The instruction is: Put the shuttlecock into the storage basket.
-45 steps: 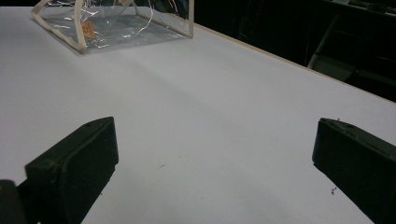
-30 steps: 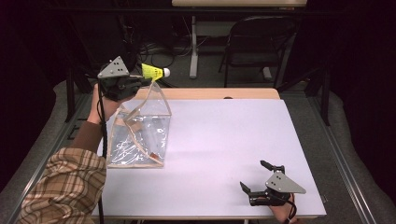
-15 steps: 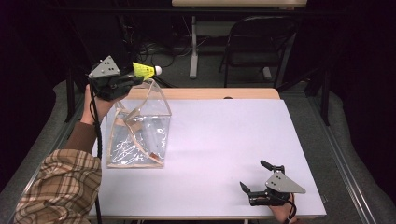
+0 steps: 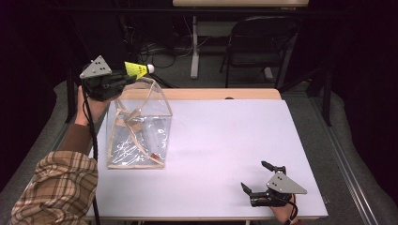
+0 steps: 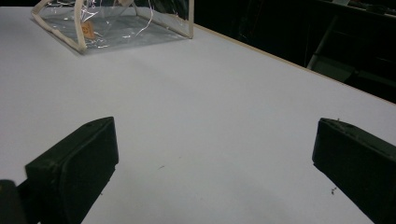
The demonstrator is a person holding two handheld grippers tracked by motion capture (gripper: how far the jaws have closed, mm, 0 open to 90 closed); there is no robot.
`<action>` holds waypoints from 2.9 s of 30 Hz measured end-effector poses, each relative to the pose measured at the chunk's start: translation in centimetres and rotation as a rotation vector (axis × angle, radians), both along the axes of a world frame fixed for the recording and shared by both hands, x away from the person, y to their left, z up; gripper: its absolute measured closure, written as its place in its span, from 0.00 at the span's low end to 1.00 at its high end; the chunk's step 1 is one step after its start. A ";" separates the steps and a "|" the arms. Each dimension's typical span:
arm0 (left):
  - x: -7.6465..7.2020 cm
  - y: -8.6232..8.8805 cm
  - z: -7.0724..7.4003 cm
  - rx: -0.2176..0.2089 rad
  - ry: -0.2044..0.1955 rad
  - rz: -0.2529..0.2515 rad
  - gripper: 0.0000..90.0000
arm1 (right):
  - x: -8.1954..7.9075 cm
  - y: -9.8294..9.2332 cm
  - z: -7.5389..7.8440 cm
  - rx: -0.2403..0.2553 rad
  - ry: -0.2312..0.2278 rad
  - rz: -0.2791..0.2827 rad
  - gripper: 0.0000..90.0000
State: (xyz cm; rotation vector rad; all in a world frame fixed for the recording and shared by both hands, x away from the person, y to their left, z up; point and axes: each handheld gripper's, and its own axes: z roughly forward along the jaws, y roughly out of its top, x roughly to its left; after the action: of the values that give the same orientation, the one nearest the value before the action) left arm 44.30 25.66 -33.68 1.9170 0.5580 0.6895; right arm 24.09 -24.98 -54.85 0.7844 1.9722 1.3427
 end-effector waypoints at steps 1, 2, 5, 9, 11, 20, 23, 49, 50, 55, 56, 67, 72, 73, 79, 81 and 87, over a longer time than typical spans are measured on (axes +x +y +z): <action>0.0 0.1 0.0 0.001 0.000 0.004 1.00 | 0.0 0.0 0.0 -0.001 0.000 0.000 0.00; 0.0 0.2 -0.1 0.001 0.001 0.006 1.00 | 0.0 0.0 0.0 -0.001 0.000 0.001 0.00; -0.1 0.5 -0.1 0.003 -0.001 0.013 1.00 | 0.0 0.0 0.0 0.000 -0.002 0.001 0.00; 0.0 0.9 -0.2 0.005 0.003 0.025 1.00 | 0.0 0.0 0.0 -0.001 0.000 0.000 0.00; 0.0 1.1 -0.2 0.001 0.001 0.031 1.00 | 0.0 0.0 0.0 0.000 -0.001 -0.001 0.00; 0.0 1.7 -0.2 -0.004 -0.001 0.050 1.00 | 0.0 0.0 0.0 -0.001 -0.001 0.000 0.00; 0.0 1.9 -0.3 -0.014 0.000 0.058 1.00 | 0.0 0.0 0.0 0.001 -0.001 -0.001 0.00; 0.3 2.3 -1.6 -0.010 0.021 0.084 1.00 | 0.0 0.0 0.0 -0.003 -0.003 0.000 0.00; 0.4 2.3 -1.7 -0.010 0.023 0.085 1.00 | 0.0 0.0 0.0 -0.004 -0.004 0.000 0.00; 0.4 2.3 -2.1 -0.009 0.030 0.086 1.00 | 0.0 0.0 0.0 -0.004 -0.003 0.000 0.00; 0.5 2.4 -2.4 -0.010 0.032 0.087 1.00 | 0.0 0.0 0.0 -0.005 -0.003 0.000 0.00; 0.8 2.4 -3.1 -0.006 0.047 0.088 1.00 | 0.0 0.0 0.0 -0.003 -0.002 0.001 0.00; 0.9 2.4 -3.4 -0.008 0.054 0.088 1.00 | 0.0 0.0 0.0 -0.003 -0.002 0.000 0.00; 1.0 2.4 -3.6 -0.004 0.060 0.090 1.00 | 0.0 0.0 0.0 -0.003 -0.002 0.001 0.00; 1.2 2.5 -4.2 -0.007 0.072 0.095 1.00 | 0.0 0.0 0.0 -0.003 -0.002 0.001 0.00; 1.3 2.5 -4.4 -0.007 0.077 0.096 1.00 | 0.0 0.0 0.0 -0.002 -0.002 0.001 0.00; 1.5 2.5 -4.9 -0.008 0.089 0.098 1.00 | 0.0 0.0 0.0 -0.001 -0.003 0.002 0.00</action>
State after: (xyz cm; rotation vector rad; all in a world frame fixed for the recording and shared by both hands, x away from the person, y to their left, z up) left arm 45.79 28.21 -38.59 1.9298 0.7136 0.6648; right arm 24.13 -25.01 -54.88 0.7799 1.9715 1.3426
